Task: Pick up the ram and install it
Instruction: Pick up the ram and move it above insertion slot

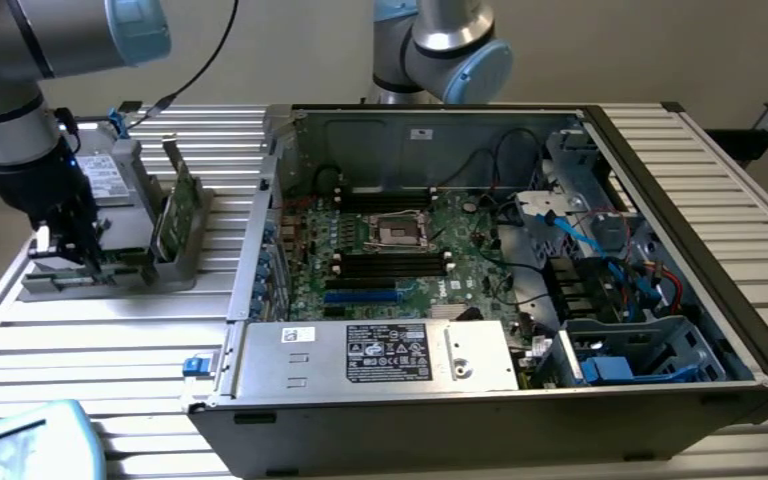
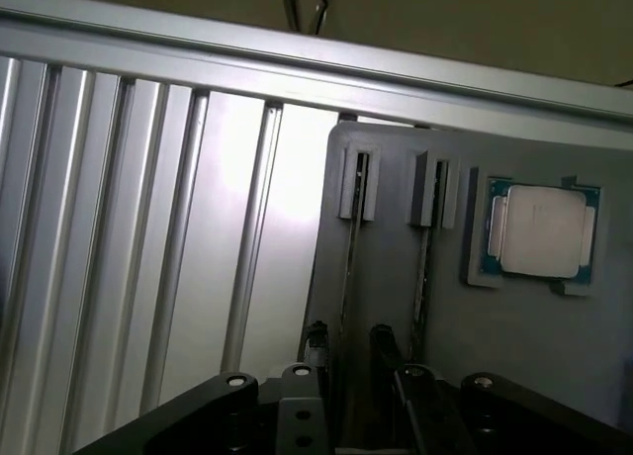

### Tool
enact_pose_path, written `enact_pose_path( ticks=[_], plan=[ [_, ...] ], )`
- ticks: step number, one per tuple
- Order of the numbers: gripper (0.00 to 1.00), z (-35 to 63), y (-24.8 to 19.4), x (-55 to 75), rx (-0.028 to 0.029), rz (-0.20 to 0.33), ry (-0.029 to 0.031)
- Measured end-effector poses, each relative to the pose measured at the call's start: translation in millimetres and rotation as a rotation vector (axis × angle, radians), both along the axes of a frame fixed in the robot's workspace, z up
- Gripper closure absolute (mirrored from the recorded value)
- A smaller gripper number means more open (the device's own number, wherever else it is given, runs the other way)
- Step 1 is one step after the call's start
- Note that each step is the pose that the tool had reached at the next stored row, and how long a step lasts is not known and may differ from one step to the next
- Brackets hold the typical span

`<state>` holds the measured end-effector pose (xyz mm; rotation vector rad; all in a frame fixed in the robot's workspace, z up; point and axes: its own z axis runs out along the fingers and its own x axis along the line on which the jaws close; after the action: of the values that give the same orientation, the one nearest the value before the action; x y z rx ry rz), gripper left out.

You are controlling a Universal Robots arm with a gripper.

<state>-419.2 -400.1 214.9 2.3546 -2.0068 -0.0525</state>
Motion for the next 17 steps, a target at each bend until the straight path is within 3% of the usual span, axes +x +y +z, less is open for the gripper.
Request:
enact_pose_path(
  ticks=[10,17],
  plan=[
    [0.69,-18.0,0.0,-0.1,0.0,0.0,0.0001],
    [0.69,-20.2,0.0,0.0,0.0003,0.0,-0.0004]
  ],
)
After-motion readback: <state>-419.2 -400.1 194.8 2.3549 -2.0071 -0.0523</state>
